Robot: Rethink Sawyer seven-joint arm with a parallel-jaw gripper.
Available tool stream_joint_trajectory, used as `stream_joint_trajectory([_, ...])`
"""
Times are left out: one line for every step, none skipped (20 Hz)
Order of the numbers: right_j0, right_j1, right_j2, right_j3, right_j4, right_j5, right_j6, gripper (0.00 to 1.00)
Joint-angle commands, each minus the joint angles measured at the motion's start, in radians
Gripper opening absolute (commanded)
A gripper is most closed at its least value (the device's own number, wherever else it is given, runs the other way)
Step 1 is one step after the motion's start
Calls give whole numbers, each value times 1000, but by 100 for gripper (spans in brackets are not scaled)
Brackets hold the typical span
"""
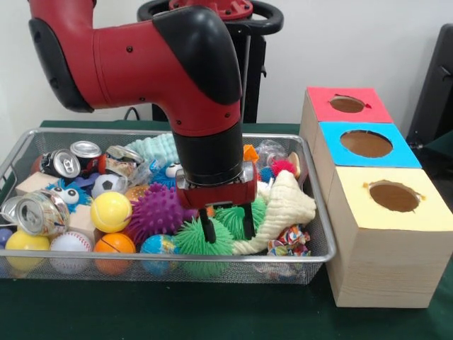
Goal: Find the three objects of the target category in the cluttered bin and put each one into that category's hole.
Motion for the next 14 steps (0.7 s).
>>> stream_joint_trajectory([-8,60,-15,59,-63,-111,-29,100])
stream_joint_trajectory([-6,65,-21,60,-70,-120,-24,100])
stream_joint_trajectory([-2,66,-29,59,-78,-125,-22,100])
stream_joint_trajectory([0,70,-38,59,-83,-129,-17,100])
stream_joint_trajectory([1,72,-46,60,-92,-144,-11,100])
stream_joint_trajectory([1,78,-51,55,-94,-148,-7,100])
stream_joint_trajectory([-3,86,-54,57,-92,-151,-5,100])
stream_joint_trajectory([-9,92,-57,67,-90,-156,-2,100])
stream_joint_trajectory([-11,98,-62,75,-89,-163,3,100])
stream_joint_trajectory([-17,106,-63,88,-94,-187,8,100])
stream_joint_trajectory([-19,113,-69,100,-98,-209,17,100])
stream_joint_trajectory([-22,117,-75,116,-102,-231,26,100])
stream_joint_trajectory([-26,118,-78,136,-104,-258,36,100])
stream_joint_trajectory([-28,114,-82,157,-107,-275,42,100])
